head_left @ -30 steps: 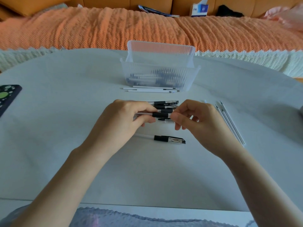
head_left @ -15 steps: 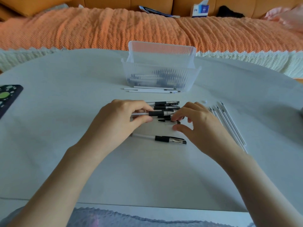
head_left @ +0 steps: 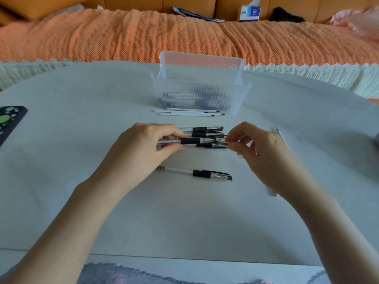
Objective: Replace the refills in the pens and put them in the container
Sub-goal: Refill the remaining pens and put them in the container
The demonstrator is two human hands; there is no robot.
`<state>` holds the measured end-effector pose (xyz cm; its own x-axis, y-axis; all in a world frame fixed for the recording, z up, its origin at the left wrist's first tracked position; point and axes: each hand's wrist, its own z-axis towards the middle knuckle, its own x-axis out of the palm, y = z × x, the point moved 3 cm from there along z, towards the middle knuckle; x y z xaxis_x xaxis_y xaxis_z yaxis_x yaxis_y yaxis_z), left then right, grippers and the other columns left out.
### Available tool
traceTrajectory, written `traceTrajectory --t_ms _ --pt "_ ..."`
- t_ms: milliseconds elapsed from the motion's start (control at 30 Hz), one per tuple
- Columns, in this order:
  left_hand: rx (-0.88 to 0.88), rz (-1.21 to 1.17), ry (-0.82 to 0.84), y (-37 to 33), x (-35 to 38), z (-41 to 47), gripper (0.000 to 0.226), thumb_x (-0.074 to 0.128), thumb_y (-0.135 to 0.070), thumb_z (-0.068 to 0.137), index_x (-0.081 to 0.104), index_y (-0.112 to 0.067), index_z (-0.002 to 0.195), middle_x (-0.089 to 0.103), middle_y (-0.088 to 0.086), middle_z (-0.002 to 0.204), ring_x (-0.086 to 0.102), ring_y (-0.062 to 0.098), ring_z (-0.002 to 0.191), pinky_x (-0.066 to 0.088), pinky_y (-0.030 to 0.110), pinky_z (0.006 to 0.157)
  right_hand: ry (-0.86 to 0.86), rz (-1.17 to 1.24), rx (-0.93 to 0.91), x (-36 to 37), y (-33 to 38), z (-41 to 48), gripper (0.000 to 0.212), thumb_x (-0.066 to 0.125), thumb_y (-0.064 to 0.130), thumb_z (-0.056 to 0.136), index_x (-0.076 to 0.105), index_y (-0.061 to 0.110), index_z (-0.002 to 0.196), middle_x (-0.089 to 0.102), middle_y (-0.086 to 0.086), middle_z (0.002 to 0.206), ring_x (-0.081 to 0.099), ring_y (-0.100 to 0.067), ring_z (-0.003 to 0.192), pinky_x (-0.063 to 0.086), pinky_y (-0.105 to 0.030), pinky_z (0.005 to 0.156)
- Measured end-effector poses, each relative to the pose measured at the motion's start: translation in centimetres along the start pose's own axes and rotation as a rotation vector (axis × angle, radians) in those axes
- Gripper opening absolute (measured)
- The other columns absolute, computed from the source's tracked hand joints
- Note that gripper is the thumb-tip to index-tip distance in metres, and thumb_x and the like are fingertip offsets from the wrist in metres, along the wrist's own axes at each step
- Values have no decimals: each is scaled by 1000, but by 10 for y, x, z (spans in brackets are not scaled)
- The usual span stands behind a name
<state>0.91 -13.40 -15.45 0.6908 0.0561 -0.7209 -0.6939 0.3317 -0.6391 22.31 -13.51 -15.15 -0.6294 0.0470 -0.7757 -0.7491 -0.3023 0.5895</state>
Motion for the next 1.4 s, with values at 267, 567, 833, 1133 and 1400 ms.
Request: traceTrajectory --t_ms 267,567,833,1133,1400 --pt "13 21 14 -2 4 0 13 73 -31 76 71 -34 88 60 -25 69 59 2 71 46 26 69 31 64 -38 0 10 -2 6 61 11 87 63 17 88 55 21 68 53 9 67 36 -3 63" --pt "50 1 46 -7 10 -1 12 67 -37 76 67 -36 88 61 -15 65 52 5 61 46 30 63 56 299 27 2 10 -1 15 64 9 85 69 23 84 63 7 60 60 -5 58 45 -9 63" --pt "82 65 58 -11 9 -8 16 54 -38 78 65 -27 71 60 -13 64 44 1 57 31 16 55 69 489 82 7 7 -4 12 67 3 81 72 14 82 68 -3 65 62 -11 56 47 -12 63" --pt "114 112 30 -14 10 -10 25 52 -41 82 60 -24 65 55 -13 62 46 2 62 33 18 57 24 502 21 8 11 -6 17 66 -1 81 72 15 82 63 10 61 58 -7 55 45 -11 61" --pt "42 61 21 -10 6 -7 9 64 -36 83 68 -31 76 65 -17 70 50 -3 61 33 17 57 -15 470 27 11 13 -4 16 65 3 83 71 16 88 63 15 65 60 -4 58 44 -8 62"
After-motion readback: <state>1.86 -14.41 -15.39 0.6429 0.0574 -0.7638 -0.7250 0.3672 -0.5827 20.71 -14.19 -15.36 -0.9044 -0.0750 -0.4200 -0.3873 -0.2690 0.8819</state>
